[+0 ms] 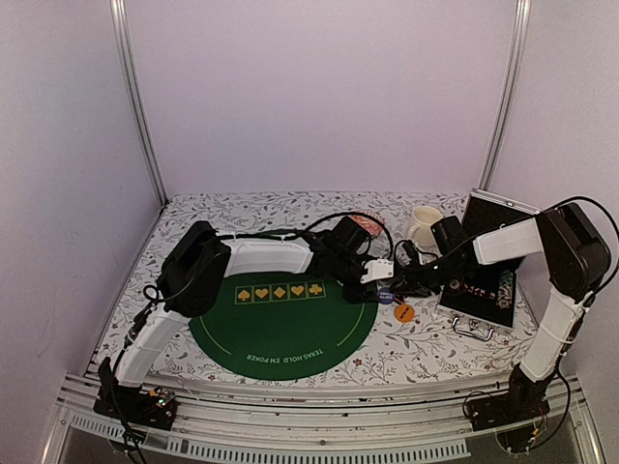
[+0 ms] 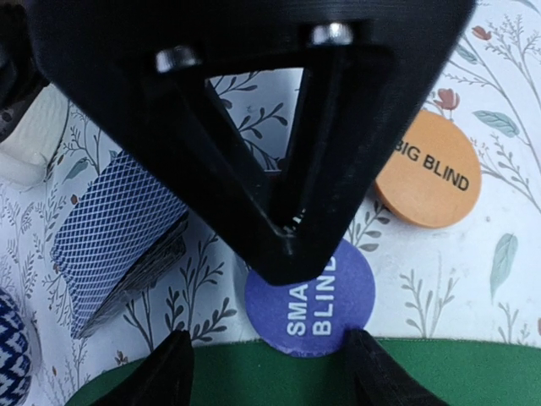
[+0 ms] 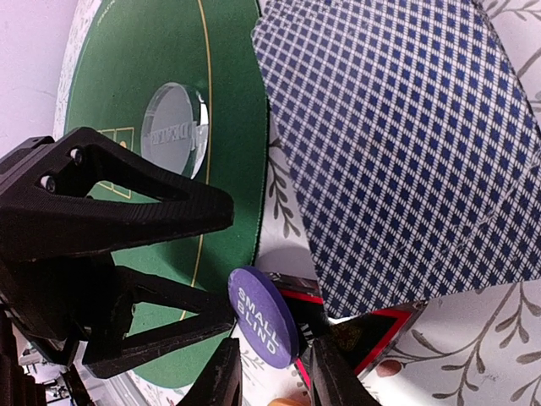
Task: Distribute texas hold em gaming equipment
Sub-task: Pick up the small blind button from the center of the board.
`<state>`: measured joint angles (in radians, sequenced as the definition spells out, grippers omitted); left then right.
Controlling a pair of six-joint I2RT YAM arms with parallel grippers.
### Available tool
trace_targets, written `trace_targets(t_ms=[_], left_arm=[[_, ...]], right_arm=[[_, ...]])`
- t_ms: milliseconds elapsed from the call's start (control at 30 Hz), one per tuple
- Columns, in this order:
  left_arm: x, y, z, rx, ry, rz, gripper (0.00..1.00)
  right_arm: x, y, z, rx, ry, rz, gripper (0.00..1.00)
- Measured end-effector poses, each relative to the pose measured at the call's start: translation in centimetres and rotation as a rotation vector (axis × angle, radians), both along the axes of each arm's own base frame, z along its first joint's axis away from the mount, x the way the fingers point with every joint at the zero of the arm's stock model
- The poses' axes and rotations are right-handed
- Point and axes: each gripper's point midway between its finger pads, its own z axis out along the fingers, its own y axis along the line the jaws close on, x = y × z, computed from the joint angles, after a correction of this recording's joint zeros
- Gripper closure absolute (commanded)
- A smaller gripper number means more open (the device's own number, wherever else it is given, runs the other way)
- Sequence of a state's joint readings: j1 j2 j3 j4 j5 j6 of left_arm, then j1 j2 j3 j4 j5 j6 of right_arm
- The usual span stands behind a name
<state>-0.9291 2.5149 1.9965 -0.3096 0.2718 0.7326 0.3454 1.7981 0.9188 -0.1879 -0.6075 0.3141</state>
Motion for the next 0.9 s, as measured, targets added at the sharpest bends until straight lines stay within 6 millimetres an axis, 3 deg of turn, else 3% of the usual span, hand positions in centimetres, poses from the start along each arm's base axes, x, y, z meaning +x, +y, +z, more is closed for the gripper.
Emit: trace_targets(t_ms=[600,733,900], left_arm=[[0.0,0.0,-0.1,0.001,0.002,-0.001,0.41],[-0.1,0.0,-0.1,-0.001,0.003,-0.004,0.41],[-0.1,-0.1,-0.1,-0.004,0.004,-0.006,0.41]], right_arm=[[0.2,1.5,1.3,0.136,-0.016,0.061,0.74],[-0.8,2.5,0.8,0.163,0.023,0.096,0.75],[-0.9,2.6,0.5,0.163,0.037,0.094,0.83]])
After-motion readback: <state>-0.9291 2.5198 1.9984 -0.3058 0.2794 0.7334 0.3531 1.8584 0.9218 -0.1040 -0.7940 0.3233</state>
